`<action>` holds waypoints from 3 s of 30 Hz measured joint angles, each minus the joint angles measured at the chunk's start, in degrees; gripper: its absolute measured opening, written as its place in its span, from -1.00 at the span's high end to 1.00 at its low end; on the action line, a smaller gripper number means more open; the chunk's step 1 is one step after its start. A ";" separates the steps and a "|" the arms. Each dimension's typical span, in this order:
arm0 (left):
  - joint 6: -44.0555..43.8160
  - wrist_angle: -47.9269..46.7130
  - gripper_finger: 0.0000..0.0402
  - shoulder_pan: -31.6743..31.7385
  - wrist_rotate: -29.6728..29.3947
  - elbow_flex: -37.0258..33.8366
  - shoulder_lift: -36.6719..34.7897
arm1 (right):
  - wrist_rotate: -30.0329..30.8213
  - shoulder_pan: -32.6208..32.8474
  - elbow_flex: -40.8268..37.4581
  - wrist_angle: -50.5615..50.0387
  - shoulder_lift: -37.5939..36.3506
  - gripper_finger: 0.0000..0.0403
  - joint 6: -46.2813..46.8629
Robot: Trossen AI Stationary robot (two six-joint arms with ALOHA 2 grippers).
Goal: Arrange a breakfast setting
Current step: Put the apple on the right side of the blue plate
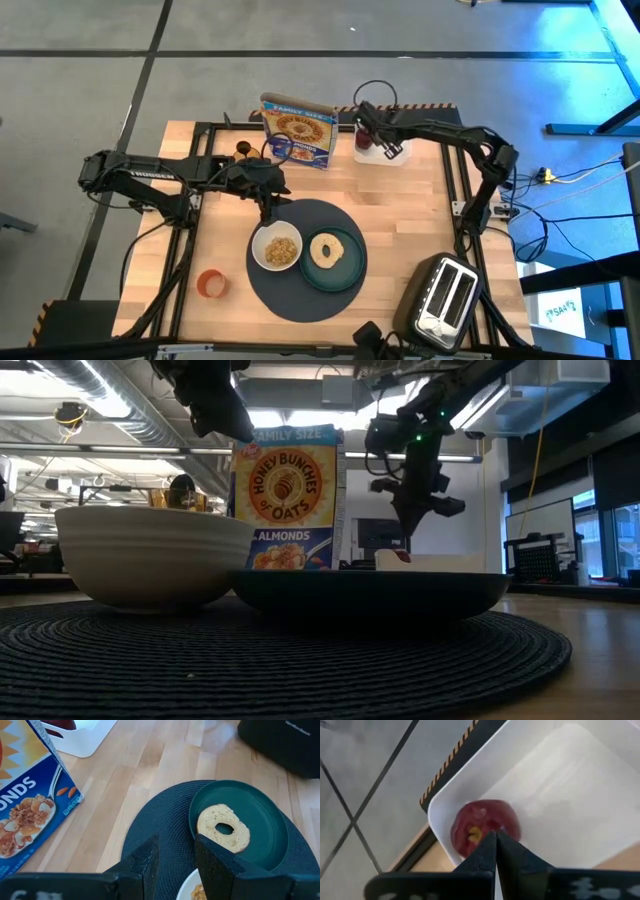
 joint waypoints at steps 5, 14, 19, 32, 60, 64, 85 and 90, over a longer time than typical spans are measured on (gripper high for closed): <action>-0.13 -0.05 0.41 -0.01 0.00 0.00 0.00 | -0.41 -0.53 0.00 3.57 0.16 0.90 0.07; -1.52 -0.11 0.41 -0.03 -0.02 0.00 0.00 | -7.42 -3.96 0.00 7.43 1.52 0.47 0.31; -1.52 -0.12 0.41 -0.03 -0.46 0.00 0.00 | -9.72 -4.34 0.00 9.12 3.14 0.39 0.45; -1.74 -0.15 0.41 -0.03 -0.53 0.00 0.00 | -7.70 -4.63 0.00 7.23 3.26 0.77 3.84; -1.41 -0.82 0.41 1.21 -1.31 0.00 0.00 | 4.83 2.61 0.00 5.89 -1.07 1.00 -2.94; -1.69 -0.79 0.41 1.19 -1.41 0.00 0.00 | 8.10 5.49 0.00 4.11 -4.56 1.00 -5.55; -13.30 1.24 0.41 1.19 -2.58 0.00 0.00 | 0.88 33.46 0.07 -9.91 -16.71 1.00 -24.88; -17.56 1.53 0.41 1.15 -3.15 0.00 0.00 | -3.77 41.09 0.02 -11.90 -14.08 1.00 -27.01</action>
